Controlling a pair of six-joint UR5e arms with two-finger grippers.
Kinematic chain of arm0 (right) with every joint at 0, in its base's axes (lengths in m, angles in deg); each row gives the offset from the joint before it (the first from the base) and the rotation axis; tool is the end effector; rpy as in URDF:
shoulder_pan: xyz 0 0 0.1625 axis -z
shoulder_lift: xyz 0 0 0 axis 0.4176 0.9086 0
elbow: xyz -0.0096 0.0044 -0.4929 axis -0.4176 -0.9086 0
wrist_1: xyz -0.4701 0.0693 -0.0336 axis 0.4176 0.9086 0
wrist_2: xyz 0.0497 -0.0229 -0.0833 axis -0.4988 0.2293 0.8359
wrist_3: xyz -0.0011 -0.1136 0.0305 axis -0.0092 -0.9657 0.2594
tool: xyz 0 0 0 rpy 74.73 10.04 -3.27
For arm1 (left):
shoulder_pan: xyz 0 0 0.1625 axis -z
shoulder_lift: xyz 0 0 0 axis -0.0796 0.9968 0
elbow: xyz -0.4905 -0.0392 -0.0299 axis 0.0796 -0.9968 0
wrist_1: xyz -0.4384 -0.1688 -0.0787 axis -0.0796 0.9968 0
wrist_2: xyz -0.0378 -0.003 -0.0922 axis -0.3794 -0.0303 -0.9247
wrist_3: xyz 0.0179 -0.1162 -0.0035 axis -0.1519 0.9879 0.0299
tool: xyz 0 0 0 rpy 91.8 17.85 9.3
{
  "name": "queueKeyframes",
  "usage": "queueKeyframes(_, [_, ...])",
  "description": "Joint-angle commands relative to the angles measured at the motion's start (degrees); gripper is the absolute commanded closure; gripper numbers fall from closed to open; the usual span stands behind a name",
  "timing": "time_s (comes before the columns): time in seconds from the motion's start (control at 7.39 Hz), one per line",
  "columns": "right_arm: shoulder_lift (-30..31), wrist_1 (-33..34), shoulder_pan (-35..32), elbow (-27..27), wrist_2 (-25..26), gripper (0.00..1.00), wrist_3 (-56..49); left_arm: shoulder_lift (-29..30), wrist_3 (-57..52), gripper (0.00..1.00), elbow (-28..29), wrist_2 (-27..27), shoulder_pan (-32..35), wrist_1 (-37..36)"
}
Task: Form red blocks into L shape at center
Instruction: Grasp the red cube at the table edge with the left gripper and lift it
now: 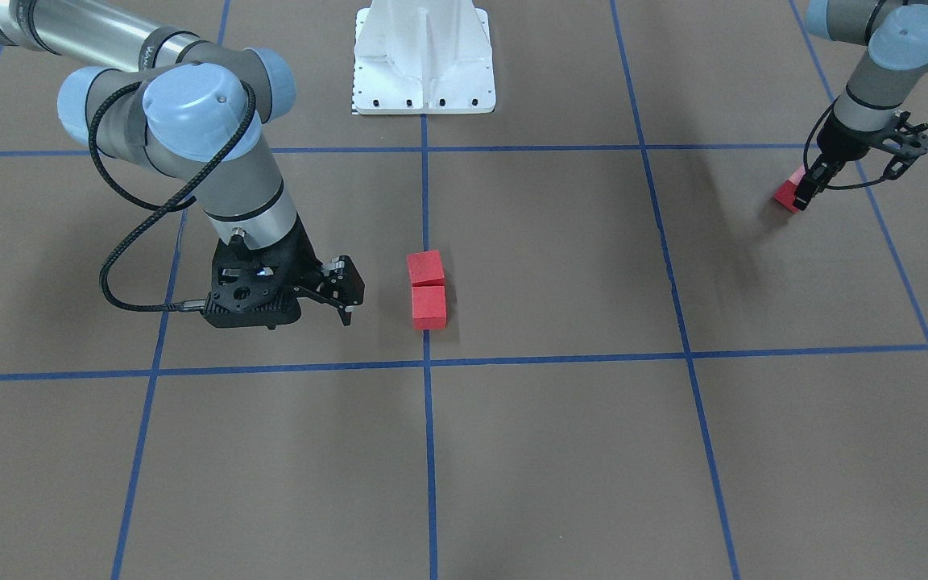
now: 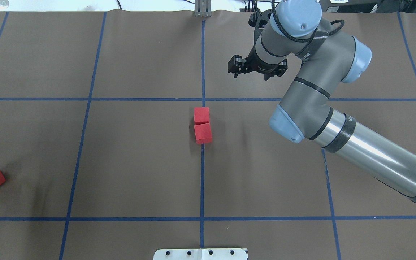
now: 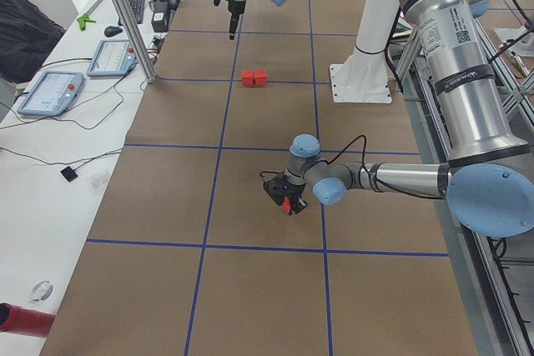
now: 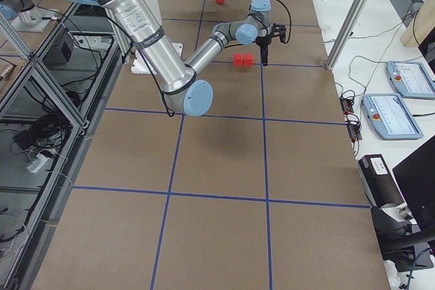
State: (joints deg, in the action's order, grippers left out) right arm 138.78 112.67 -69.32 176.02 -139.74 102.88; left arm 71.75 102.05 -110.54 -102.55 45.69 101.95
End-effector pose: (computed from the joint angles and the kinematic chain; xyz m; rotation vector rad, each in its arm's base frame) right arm -0.5113 -0.6316 0.2369 0.2005 -0.8748 0.1205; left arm 0.2497 -0.3492 0.7119 -0.0945 0.7059 -0.7201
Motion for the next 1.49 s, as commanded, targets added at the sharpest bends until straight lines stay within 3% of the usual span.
queueKeyframes(0.0, [2.01, 0.17, -1.24, 1.60, -0.60, 0.01, -0.19, 2.63, -0.05, 1.00, -4.24, -0.78, 0.80, -8.21])
queueKeyframes(0.27, [5.79, 0.43, -2.73, 4.33, -0.60, 0.01, -4.56, 19.79, 0.30, 1.00, -4.79, -0.96, 5.10, -30.04])
queueKeyframes(0.68, [10.36, 0.09, -4.75, 5.12, -0.69, 0.01, -12.65, 38.27, 6.96, 1.00, -3.65, -0.87, 4.85, -48.65])
queueKeyframes(0.81, [12.63, -0.18, -5.54, 5.21, -0.86, 0.01, -17.11, 45.04, 8.29, 1.00, 0.70, -0.96, 4.76, -52.97])
queueKeyframes(1.08, [15.20, -0.27, -7.04, 5.12, -2.01, 0.01, -20.75, 59.01, 18.02, 1.00, 15.43, -1.05, 3.97, -52.67])
queueKeyframes(1.22, [15.55, -0.44, -7.05, 5.04, -2.01, 0.01, -21.89, 63.86, 21.37, 1.00, 20.47, -1.13, 3.44, -52.75])
queueKeyframes(1.35, [15.38, -0.36, -7.39, 4.95, -3.66, 0.01, -24.16, 64.78, 24.10, 1.00, 20.78, -3.31, 3.35, -53.01])
